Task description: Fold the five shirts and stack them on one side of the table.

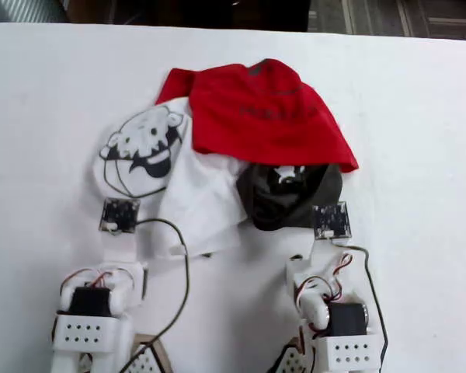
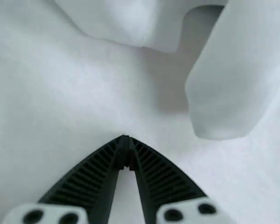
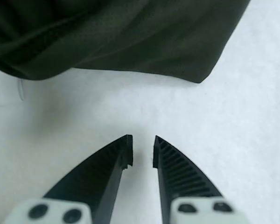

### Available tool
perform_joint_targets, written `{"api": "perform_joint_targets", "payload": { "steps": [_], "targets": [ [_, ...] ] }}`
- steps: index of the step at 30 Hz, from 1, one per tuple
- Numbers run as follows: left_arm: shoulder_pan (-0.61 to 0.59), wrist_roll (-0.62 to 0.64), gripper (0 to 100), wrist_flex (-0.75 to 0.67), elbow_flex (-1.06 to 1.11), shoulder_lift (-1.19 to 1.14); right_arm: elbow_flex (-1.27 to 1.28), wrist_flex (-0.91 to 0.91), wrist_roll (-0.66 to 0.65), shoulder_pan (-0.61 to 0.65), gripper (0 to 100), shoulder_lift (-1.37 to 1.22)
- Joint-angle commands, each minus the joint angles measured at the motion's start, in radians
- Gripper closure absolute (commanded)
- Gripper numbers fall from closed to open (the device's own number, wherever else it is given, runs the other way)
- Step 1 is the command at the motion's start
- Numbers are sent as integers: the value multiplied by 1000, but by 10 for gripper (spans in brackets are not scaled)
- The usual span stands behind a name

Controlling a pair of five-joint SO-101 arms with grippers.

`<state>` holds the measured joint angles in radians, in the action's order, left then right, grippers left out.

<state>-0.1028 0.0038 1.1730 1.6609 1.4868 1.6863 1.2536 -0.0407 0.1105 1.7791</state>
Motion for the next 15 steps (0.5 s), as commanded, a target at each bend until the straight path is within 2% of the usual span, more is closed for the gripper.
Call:
{"api": "perform_joint_targets", "payload": {
  "steps": [1,11,15],
  "targets": [
    [2,3,973,-15,-27,-2,6,8,-2,7,919,8],
    [58,3,973,-21,-27,-2,6,7,-8,8,918,8],
    [55,5,973,-21,-27,-2,6,-108,-2,-1,918,8]
  ]
}}
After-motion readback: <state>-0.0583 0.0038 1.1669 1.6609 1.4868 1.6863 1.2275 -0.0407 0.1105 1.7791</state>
